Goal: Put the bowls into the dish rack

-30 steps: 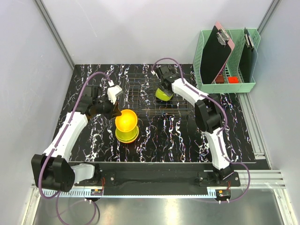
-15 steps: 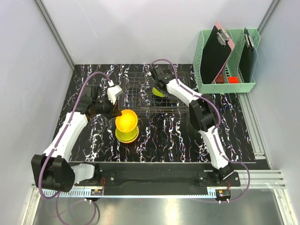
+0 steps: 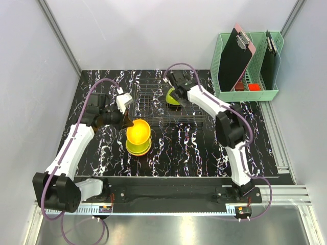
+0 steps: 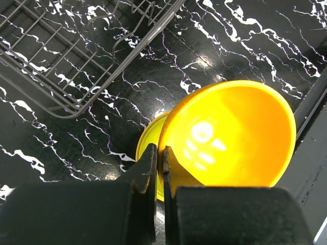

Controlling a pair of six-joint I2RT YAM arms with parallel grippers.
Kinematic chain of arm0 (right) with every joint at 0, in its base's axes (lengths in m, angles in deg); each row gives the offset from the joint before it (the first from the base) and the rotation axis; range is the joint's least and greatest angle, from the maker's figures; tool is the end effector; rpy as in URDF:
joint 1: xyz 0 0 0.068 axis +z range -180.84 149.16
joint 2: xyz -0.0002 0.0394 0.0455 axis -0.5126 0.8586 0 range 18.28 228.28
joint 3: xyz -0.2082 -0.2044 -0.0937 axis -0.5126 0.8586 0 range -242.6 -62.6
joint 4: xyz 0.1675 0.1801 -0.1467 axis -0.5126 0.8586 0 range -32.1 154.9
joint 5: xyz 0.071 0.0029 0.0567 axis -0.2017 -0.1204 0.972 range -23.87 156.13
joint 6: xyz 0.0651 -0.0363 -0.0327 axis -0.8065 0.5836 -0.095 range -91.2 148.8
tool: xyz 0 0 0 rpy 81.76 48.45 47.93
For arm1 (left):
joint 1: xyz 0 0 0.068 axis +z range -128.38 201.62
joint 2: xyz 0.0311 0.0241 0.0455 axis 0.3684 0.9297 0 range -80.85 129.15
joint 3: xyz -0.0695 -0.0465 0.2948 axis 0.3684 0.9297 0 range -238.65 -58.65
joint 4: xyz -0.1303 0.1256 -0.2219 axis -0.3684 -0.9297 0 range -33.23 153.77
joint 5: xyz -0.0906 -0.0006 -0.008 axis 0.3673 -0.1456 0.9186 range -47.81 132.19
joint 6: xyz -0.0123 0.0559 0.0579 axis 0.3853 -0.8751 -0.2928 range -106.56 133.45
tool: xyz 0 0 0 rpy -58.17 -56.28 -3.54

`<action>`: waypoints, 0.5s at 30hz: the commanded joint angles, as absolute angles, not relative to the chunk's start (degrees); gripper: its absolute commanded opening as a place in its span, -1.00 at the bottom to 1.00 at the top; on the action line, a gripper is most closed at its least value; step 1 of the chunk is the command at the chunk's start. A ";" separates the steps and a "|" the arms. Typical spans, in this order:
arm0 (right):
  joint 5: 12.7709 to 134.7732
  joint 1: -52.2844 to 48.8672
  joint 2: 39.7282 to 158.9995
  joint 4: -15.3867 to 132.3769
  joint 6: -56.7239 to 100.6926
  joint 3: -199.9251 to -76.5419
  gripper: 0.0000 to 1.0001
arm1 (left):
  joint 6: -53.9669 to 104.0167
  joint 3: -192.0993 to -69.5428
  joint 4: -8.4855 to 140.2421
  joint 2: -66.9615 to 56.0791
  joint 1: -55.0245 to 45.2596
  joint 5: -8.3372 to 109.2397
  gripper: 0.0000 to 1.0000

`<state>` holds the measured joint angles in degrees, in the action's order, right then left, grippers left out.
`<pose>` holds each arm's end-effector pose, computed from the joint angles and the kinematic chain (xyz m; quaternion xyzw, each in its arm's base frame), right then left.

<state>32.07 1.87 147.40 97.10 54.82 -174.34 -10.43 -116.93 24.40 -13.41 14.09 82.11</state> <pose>0.4911 0.2684 0.2108 -0.3757 0.8394 -0.2640 0.2908 0.2596 -0.0801 0.3092 0.3542 0.8136 -0.2687 0.3748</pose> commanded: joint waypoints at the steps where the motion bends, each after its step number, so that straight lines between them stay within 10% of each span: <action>1: 38.35 2.74 131.43 99.72 53.23 -173.08 0.92 | -9.58 -120.88 25.63 -14.84 14.41 86.22 -1.00; 7: 57.21 2.48 122.63 107.00 49.02 -171.59 0.97 | -10.20 -123.60 25.28 -14.75 13.71 84.82 -1.00; 15: 114.17 -0.07 121.90 115.56 37.95 -168.60 0.98 | -10.46 -126.06 27.73 -15.72 5.47 77.63 -1.00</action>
<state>81.79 1.33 119.62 109.45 44.85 -171.61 -10.61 -123.10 23.39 -13.41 10.26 80.56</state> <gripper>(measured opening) 0.987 0.026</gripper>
